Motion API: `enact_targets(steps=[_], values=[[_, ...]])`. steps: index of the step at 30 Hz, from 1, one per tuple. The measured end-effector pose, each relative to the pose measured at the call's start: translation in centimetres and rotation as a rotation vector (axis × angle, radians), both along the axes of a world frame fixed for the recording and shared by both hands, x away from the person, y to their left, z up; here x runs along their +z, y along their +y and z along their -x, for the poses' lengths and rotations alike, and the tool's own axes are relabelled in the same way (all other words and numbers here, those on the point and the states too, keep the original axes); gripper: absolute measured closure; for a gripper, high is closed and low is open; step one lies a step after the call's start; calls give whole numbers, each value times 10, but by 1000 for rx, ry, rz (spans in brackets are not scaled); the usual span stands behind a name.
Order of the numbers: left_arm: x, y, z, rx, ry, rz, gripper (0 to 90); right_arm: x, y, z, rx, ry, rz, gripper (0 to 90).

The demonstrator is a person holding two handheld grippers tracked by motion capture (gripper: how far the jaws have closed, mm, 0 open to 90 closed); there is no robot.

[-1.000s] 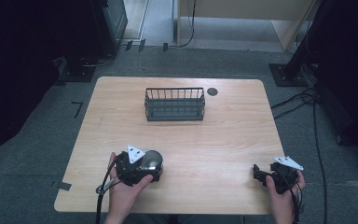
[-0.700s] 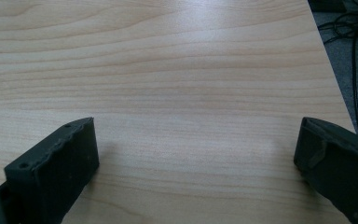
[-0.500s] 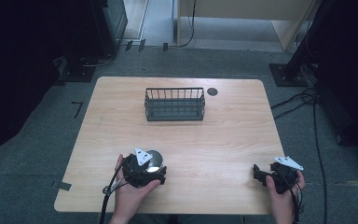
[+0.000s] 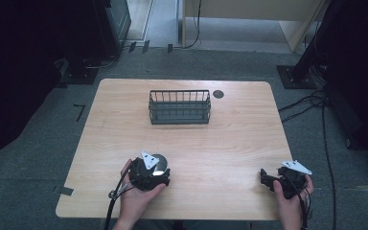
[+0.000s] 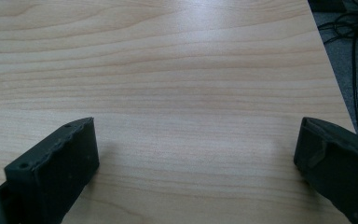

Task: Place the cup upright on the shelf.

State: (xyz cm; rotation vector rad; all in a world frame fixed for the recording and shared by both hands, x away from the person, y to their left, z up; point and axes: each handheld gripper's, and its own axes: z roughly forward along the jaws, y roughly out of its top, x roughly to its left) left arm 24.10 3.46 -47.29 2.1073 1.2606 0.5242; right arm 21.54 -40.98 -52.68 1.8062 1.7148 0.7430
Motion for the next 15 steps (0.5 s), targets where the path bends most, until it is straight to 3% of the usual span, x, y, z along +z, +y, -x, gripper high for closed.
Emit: enact_targets(steps=[15], values=[[6, 8, -5, -11, -13, 11, 190, 0, 0, 0, 0, 0, 0, 0]])
